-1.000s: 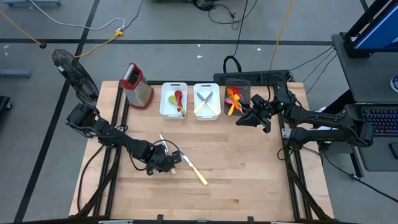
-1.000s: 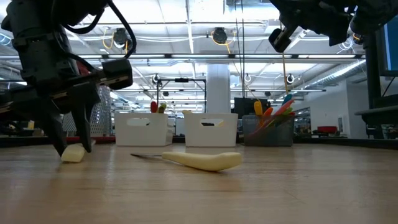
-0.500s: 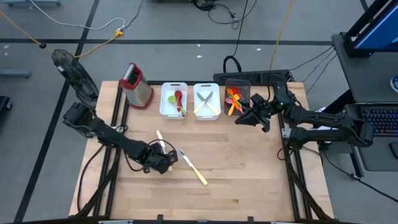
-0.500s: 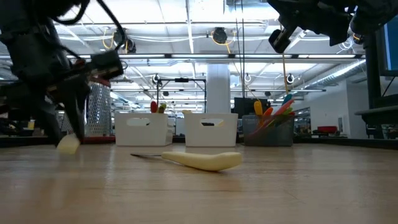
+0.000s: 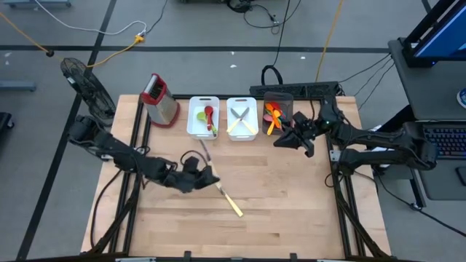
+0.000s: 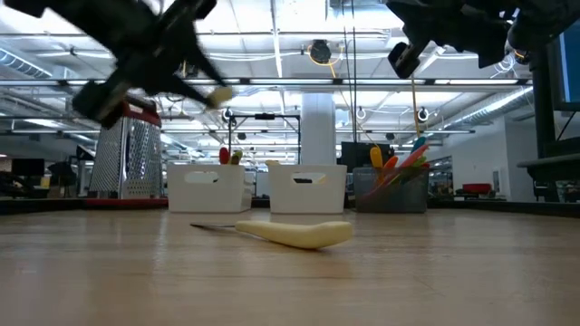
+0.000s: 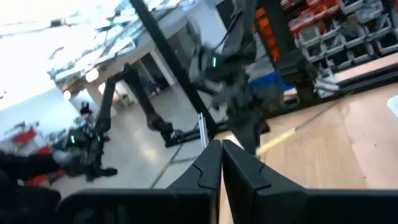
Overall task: Pick & Place Kitchen Items
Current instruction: Put the yellow knife into the right white bin
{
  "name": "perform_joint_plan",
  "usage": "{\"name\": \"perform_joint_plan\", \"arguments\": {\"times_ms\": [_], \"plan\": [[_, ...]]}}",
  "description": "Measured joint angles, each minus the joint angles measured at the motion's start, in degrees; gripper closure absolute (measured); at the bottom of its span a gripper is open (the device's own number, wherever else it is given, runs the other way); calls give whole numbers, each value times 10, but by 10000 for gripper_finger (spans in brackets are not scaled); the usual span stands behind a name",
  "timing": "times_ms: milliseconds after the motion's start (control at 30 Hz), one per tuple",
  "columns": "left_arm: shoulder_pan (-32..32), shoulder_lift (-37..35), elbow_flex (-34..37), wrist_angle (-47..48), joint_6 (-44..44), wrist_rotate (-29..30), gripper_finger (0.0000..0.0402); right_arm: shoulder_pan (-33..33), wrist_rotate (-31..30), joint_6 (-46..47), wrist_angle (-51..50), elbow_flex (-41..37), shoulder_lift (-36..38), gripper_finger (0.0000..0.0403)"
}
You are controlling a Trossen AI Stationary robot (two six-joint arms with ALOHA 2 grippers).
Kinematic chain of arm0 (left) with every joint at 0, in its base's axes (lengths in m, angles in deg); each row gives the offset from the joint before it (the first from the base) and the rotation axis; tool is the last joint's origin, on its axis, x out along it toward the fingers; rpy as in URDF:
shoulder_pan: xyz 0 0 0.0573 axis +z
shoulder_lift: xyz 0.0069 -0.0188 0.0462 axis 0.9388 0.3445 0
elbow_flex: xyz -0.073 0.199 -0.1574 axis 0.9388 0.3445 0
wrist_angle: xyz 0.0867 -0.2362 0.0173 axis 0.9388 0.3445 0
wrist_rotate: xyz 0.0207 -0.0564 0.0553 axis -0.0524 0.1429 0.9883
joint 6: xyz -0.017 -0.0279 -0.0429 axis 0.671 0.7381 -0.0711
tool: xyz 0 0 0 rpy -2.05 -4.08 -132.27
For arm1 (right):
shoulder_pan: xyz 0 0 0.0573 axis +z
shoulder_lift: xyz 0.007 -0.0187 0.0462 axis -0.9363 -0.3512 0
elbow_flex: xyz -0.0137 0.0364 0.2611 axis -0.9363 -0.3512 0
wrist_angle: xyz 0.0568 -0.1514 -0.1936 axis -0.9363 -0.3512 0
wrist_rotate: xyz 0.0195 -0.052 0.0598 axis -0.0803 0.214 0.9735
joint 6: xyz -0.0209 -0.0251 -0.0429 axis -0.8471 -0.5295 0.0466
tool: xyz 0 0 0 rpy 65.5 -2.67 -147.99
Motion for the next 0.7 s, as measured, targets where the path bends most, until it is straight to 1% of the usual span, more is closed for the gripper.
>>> {"name": "perform_joint_plan", "arguments": {"times_ms": [100,167,367,567,700], "plan": [[24,0,0,-70,-62,8,346,21,-2,-18,7,0,-22,384],[42,0,0,-111,-98,11,346,37,-16,-15,19,0,-44,375],[84,0,0,-202,-182,2,346,73,-63,-9,113,0,-115,328],[100,0,-28,-209,-236,-21,346,80,-87,47,223,1,-187,264],[104,6,-54,-201,-268,-28,346,80,-89,84,228,30,-235,222]]}}
